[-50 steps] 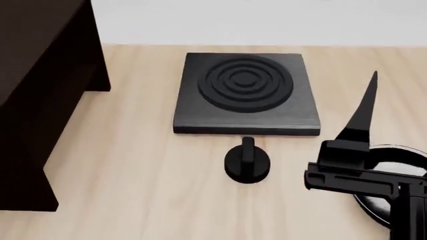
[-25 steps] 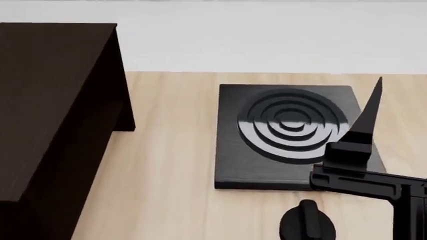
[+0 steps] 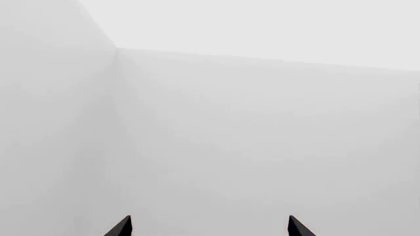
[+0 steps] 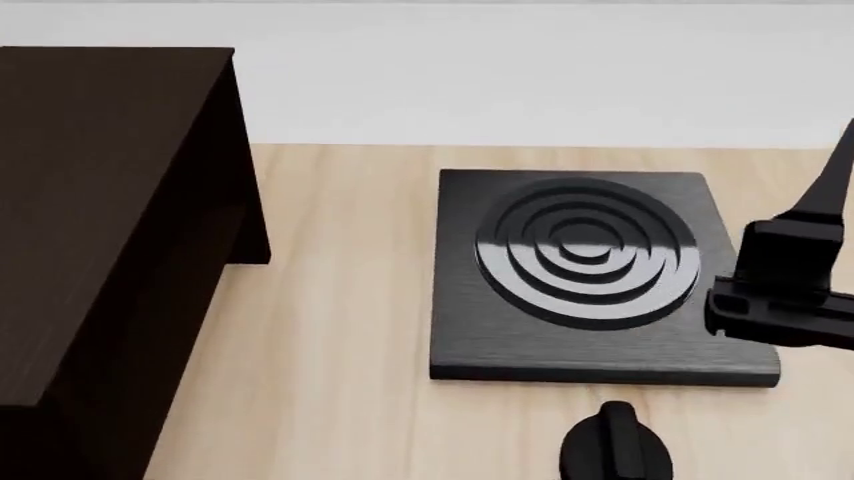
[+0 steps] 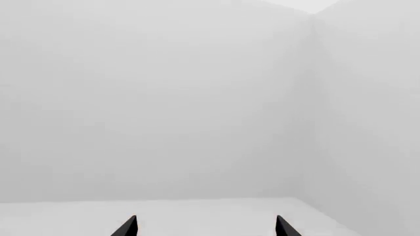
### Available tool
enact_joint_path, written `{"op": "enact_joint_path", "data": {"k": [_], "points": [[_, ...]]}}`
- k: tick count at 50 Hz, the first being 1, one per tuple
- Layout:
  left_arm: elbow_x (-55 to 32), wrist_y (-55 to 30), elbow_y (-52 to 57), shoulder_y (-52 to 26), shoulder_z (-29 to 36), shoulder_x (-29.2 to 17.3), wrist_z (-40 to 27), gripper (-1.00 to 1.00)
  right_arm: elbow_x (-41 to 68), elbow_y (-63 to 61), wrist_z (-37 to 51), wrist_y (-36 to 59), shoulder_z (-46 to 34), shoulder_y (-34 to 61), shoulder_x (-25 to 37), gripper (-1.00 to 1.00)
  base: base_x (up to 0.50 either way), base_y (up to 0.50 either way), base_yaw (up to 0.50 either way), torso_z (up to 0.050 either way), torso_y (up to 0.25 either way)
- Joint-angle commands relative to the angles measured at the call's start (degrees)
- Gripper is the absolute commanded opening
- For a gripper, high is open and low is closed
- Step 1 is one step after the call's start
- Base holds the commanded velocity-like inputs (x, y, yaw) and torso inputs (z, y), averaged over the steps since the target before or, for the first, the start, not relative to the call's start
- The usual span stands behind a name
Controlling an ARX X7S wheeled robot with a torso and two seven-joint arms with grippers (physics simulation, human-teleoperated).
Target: Put the frying pan under the cabinet shelf.
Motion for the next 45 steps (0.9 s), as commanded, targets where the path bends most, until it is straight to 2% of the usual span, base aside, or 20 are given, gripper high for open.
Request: {"op": "enact_joint_path", "data": {"k": [1,5,10,13,17,21,26,30,35,36,37,38,41,42,45], "points": [[-0.2,5.0,0.0,-0.3,2.0,-3.7,-1.6,1.0,26.9,12.8,12.0,6.2,-0.3,13.9,13.7,1.0,0.0,0.0,0.0,0.0,0.0],[-0.1,5.5,-0.3,-0.5,2.3,-4.3,-1.6,1.0,35.9,19.4,17.0,7.0,-7.2,21.6,19.6,1.0,0.0,0.0,0.0,0.0,0.0],[0.2,6.2,-0.5,-0.4,2.5,-4.5,-1.5,1.0,46.1,26.6,22.5,5.5,-14.1,26.6,22.6,1.0,0.0,0.0,0.0,0.0,0.0],[0.6,6.6,-0.7,-0.3,2.7,-4.4,-1.2,1.0,48.4,29.5,25.2,8.0,-20.0,31.6,23.1,1.0,0.0,0.0,0.0,0.0,0.0],[1.1,7.0,-1.0,-0.1,3.0,-4.3,-0.8,1.0,52.2,32.3,28.0,7.7,-23.4,32.3,24.1,1.0,0.0,0.0,0.0,0.0,0.0],[1.4,7.3,-1.4,0.0,3.2,-4.3,-0.7,1.0,60.4,36.3,33.7,8.5,-30.4,34.7,26.8,1.0,0.0,0.0,0.0,0.0,0.0],[1.6,7.7,-1.4,-0.3,3.5,-4.1,-0.5,1.0,61.5,36.6,31.6,5.5,-30.4,29.5,31.1,1.0,0.0,0.0,0.0,0.0,0.0],[1.9,8.1,-1.5,0.0,3.5,-4.0,-0.4,1.0,60.9,34.6,22.2,-3.5,-31.0,19.8,41.0,1.0,0.0,0.0,0.0,0.0,0.0],[2.0,8.4,-1.6,0.1,3.5,-4.2,-0.3,1.0,61.5,37.3,19.6,-4.7,-33.5,16.9,42.0,1.0,0.0,0.0,0.0,0.0,0.0],[2.1,8.5,-1.6,0.1,3.6,-4.2,-0.2,1.0,65.5,41.1,28.2,3.9,-24.9,8.3,33.4,1.0,0.0,0.0,0.0,0.0,0.0],[2.2,8.5,-1.7,0.0,3.7,-4.1,-0.2,1.0,56.9,38.3,20.1,1.4,-16.3,-0.3,35.0,1.0,0.0,0.0,0.0,0.0,0.0],[2.3,8.4,-1.8,0.0,3.8,-4.1,-0.2,1.0,62.6,37.9,27.1,5.4,-7.7,-8.9,32.2,1.0,0.0,0.0,0.0,0.0,0.0],[2.2,8.6,-1.9,0.0,3.7,-4.2,-0.4,1.0,63.2,38.8,28.6,8.4,18.1,-34.7,30.3,1.0,0.0,0.0,0.0,0.0,0.0],[2.2,8.5,-1.8,-0.1,3.7,-4.4,-0.5,1.0,62.7,38.9,28.7,9.3,26.7,-36.5,29.7,1.0,0.0,0.0,0.0,0.0,0.0],[2.1,8.5,-1.7,-0.1,3.7,-4.6,-0.7,1.0,62.8,39.8,28.7,12.1,28.6,-37.8,27.9,1.0,0.0,0.0,0.0,0.0,0.0]]}}
